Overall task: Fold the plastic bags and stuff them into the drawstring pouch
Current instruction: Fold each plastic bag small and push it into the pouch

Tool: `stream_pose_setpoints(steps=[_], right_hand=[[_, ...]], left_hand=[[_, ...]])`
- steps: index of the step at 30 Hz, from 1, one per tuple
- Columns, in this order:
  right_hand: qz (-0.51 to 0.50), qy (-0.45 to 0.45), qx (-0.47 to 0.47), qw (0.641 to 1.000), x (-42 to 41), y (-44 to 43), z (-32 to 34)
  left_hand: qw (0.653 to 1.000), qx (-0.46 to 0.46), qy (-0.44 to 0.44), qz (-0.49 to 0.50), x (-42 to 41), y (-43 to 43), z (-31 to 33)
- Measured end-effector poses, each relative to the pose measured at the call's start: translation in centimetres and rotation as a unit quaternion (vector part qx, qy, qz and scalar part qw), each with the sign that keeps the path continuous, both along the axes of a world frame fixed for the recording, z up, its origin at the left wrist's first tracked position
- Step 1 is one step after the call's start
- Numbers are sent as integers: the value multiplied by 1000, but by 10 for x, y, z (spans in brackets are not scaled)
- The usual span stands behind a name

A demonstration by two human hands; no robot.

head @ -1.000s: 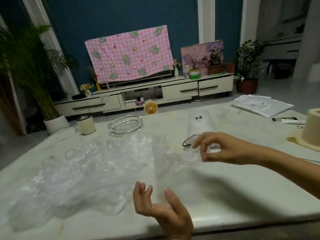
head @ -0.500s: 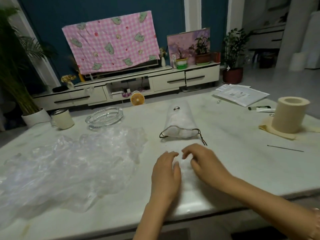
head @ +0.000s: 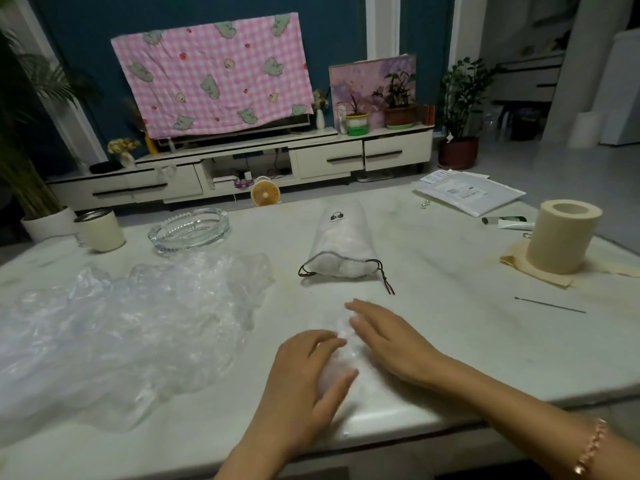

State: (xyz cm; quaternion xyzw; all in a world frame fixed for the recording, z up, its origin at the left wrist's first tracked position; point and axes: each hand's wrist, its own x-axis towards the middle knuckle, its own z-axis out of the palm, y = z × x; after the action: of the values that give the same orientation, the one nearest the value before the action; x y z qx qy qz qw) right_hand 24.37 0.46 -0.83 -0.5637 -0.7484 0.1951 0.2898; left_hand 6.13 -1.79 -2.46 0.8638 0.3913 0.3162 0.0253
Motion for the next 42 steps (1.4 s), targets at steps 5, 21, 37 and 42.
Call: stream_pose_setpoints(steps=[5, 21, 37, 42], right_hand=[[70, 65, -36, 995, 36, -13, 22], [-34, -34, -63, 997, 9, 6, 16], [-138, -106, 38, 984, 28, 19, 5], [73, 150, -124, 978, 6, 42, 44]], left_hand=[[1000, -9, 22, -4, 1, -4, -11], [947, -135, -153, 249, -1, -8, 4], [934, -113, -32, 337, -12, 24, 3], [887, -321, -323, 78, -24, 56, 38]])
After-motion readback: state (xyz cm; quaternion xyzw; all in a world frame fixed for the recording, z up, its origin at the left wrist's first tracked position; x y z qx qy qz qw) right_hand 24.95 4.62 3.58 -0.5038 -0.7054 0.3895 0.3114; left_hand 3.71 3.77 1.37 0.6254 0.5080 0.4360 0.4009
